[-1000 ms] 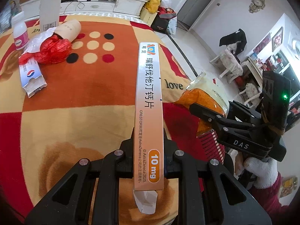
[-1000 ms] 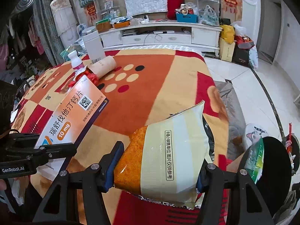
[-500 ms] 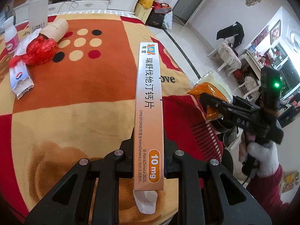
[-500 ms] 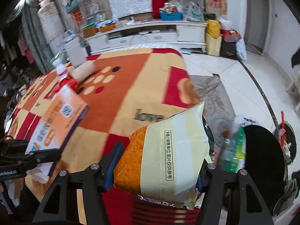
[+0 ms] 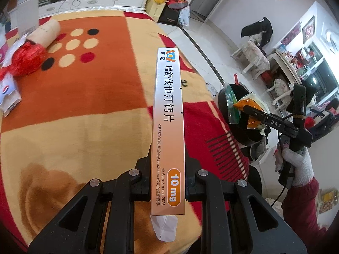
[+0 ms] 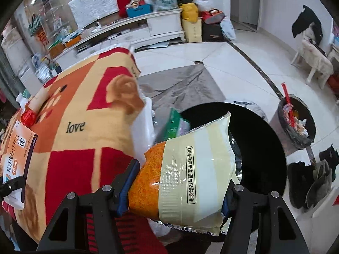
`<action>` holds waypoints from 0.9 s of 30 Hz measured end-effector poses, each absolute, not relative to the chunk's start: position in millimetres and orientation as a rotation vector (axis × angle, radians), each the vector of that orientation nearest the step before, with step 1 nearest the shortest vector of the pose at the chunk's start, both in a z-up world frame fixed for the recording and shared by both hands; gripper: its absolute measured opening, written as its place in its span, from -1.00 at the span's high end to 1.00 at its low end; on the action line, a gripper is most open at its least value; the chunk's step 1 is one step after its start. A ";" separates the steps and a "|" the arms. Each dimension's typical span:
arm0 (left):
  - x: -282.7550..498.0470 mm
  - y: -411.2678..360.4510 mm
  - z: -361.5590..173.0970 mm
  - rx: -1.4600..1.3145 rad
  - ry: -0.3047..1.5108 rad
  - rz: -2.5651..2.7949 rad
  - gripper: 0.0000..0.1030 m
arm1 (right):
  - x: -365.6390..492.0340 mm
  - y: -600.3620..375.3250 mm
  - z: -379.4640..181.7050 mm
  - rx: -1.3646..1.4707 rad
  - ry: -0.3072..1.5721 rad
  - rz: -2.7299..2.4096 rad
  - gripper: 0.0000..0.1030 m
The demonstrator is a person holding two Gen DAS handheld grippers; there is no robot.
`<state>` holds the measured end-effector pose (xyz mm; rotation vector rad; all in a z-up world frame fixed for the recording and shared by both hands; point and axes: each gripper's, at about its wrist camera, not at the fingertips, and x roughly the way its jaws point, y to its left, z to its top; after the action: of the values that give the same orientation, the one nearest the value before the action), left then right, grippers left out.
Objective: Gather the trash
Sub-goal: 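Carry the orange box and cream snack bag over the black bin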
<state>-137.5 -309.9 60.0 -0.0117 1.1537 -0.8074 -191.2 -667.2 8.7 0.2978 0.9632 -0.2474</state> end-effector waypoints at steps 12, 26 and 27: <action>-147.9 -367.6 69.0 0.036 1.143 -0.927 0.66 | -199.8 -681.9 9.9 0.295 0.949 -0.275 -0.19; -162.8 -432.3 71.0 0.081 1.145 -1.047 0.66 | -215.4 -713.3 5.1 0.329 0.942 -0.310 -0.19; -163.6 -436.3 71.5 0.082 1.145 -1.053 0.66 | -215.4 -714.3 4.8 0.330 0.941 -0.311 -0.19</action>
<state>-163.6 -436.3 71.5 0.0820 1.1447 -1.0529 -215.4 -714.3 4.8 0.3302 0.9415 -0.3108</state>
